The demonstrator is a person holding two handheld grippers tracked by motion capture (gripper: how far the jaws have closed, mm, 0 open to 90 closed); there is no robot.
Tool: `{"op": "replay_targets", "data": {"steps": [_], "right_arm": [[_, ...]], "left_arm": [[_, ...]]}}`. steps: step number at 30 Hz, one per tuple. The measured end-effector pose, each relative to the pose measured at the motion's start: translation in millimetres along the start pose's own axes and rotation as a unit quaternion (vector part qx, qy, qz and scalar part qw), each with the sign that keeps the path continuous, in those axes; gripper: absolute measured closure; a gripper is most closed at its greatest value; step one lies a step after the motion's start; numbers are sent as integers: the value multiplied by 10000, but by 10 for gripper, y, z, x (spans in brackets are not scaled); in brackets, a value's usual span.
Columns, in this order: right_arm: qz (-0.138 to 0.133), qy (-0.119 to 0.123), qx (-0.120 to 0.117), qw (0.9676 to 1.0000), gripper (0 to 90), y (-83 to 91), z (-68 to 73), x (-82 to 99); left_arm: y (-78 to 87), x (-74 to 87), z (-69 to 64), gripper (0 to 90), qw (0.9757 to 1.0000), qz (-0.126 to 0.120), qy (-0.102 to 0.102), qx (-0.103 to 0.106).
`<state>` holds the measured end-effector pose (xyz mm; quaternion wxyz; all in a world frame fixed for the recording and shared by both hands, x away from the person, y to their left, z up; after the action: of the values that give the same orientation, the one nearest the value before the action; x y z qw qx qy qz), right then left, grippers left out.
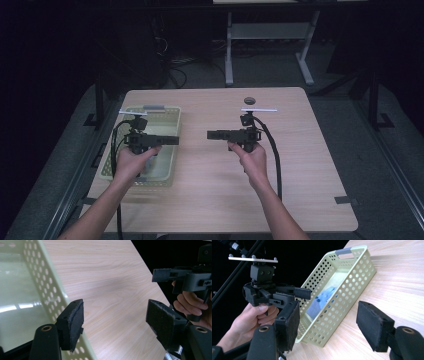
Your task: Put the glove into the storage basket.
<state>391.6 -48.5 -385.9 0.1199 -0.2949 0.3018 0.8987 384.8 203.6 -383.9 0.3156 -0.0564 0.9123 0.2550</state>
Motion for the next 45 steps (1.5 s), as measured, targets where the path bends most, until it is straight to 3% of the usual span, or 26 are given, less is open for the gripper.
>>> {"op": "replay_targets", "data": {"steps": [10,21,30,45], "right_arm": [[-66,-22,149,9999,343,166,-132,23],[-149,-60,248,9996,337,366,-225,18],[-223,-91,347,9991,337,493,-318,38],[-351,-214,499,9979,333,725,-492,111]], "left_arm": [[-120,-11,-97,274,9999,-35,-62,139],[-319,8,-231,269,9993,150,-237,239],[-400,5,-276,250,9991,90,-272,317],[-607,59,-413,210,9981,244,-364,445]]}}
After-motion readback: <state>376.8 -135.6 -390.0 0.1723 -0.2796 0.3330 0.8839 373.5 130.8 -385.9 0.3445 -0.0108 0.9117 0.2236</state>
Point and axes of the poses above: each handheld gripper's, and its own axes: y roughly backward along the jaws, x roughly out of its underside, z roughly to its left, the point moved 5 cm from there along -y, roughly forward along the jaws, and after that the axes turned 11 degrees about x, right-handed, at the moved point
